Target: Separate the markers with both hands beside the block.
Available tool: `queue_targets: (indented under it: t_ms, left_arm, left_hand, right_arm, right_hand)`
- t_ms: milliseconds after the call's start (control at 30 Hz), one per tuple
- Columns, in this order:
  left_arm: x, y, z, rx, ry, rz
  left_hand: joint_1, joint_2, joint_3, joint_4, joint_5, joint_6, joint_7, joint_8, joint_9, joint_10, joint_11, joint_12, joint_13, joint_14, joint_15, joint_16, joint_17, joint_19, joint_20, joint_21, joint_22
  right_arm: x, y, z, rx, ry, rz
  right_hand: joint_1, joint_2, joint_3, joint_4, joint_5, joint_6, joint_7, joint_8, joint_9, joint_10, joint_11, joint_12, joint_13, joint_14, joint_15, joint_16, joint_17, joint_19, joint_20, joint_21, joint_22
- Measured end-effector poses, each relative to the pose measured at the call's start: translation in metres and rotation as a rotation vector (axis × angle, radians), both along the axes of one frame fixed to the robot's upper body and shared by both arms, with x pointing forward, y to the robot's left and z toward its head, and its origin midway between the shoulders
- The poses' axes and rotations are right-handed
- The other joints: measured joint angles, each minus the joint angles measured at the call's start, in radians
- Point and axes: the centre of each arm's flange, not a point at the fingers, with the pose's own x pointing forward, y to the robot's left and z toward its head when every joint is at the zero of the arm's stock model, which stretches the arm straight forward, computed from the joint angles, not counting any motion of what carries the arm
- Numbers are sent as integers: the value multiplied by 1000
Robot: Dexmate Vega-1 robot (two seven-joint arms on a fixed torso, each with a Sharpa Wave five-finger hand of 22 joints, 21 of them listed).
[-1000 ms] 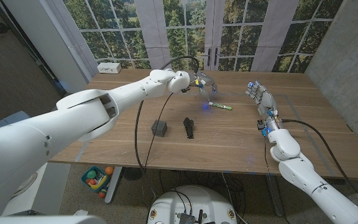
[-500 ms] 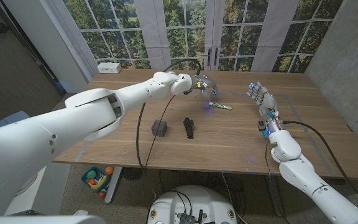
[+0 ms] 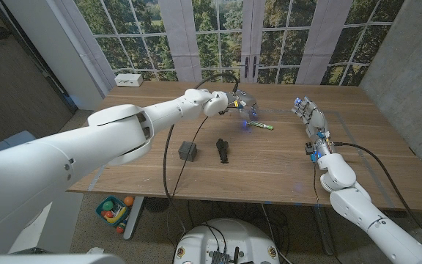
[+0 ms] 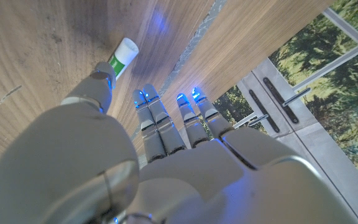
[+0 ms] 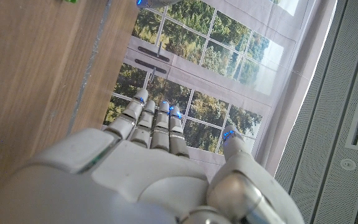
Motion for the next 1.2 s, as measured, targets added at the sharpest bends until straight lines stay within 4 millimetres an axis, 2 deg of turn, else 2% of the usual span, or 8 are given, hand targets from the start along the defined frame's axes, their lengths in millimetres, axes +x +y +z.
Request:
queue_targets:
  t_ms: [133,367,467,1033,1200]
  left_arm:
    - [2,-3,-5,-7,3,-9]
    - [4,-6,-13,-13,-2,-25]
    - [5,-6,-16,-20,-8,-31]
    - [9,-11,-34,9,-27,-12]
    - [12,-11,-34,-1,-35,17]
  left_hand:
    - [6,6,-4,-4,0,14,-4,0,0,11,-1,0,0,8,-4,2,1,7,4,-4,0]
    - [24,17,-12,-4,0,48,-13,4,0,52,1,0,0,27,-2,2,1,18,-7,-6,0]
    - [26,15,-12,-4,0,48,-13,4,0,57,-4,0,0,34,-5,2,1,18,-8,-7,0]
    - [65,47,-15,-7,0,53,-18,-5,0,57,-4,0,5,55,-5,2,1,30,-6,-7,0]
    - [76,57,-15,-7,0,66,-24,-5,0,75,-4,0,5,55,-5,2,1,36,-7,-11,0]
  right_arm:
    - [2,-2,0,3,1,1]
    - [4,-4,0,6,1,3]
    - [5,-5,0,6,2,3]
    - [8,-8,1,9,2,11]
    - [10,-10,1,9,4,9]
  right_hand:
    - [0,0,0,0,0,0,0,0,0,0,0,0,0,0,0,0,0,0,0,0,0]
    - [0,0,0,0,0,0,0,0,0,0,0,0,0,0,0,0,0,0,0,0,0]
    - [0,0,-9,0,0,0,0,0,0,0,0,0,0,0,0,0,0,0,0,0,0]
    - [0,0,-8,0,0,0,0,-4,0,0,0,0,5,0,0,0,0,4,4,-8,0]
    - [0,0,-8,0,0,0,0,-4,0,0,0,0,5,0,0,0,0,4,4,-8,0]
